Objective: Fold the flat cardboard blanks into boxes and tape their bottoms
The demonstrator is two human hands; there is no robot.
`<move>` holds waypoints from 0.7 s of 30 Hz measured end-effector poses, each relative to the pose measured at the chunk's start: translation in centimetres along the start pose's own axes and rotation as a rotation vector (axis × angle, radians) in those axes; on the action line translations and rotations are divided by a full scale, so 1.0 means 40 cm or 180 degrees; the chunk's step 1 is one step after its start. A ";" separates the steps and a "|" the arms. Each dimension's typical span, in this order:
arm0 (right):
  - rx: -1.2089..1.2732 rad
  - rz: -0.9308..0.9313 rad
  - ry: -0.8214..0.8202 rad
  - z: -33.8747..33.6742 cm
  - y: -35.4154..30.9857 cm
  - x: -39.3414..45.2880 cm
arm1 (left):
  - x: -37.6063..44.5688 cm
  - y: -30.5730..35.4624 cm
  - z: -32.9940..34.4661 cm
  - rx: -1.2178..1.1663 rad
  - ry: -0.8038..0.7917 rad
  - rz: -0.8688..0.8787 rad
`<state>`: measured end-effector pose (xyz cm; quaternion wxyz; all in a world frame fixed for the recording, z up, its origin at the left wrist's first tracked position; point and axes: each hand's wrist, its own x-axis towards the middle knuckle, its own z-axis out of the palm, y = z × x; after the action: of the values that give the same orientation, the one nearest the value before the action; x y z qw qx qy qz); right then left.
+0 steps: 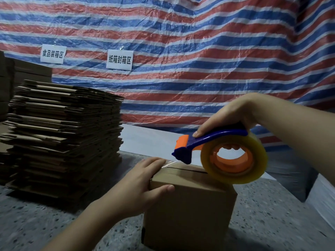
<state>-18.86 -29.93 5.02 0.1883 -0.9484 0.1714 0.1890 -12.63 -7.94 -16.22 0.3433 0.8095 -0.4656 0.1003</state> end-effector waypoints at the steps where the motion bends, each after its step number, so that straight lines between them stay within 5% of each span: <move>1: 0.0076 0.0052 0.0004 -0.006 0.023 -0.005 | -0.001 0.000 0.000 0.0038 0.0010 0.0001; 11: 0.0872 0.0371 0.0212 -0.013 0.282 -0.030 | -0.001 -0.005 0.002 0.0161 -0.0031 -0.0186; 17: 0.0923 0.0365 -0.0137 0.042 0.369 -0.006 | -0.001 -0.005 -0.003 0.0273 -0.0069 -0.0285; 21: 0.0982 0.0313 -0.0174 0.060 0.383 0.009 | 0.008 0.013 -0.037 0.0576 -0.0456 -0.0422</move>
<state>-25.32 -42.35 -1.66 0.3269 -0.8932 0.2395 0.1951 -12.67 -7.38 -14.73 0.2407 0.8712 -0.4235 0.0609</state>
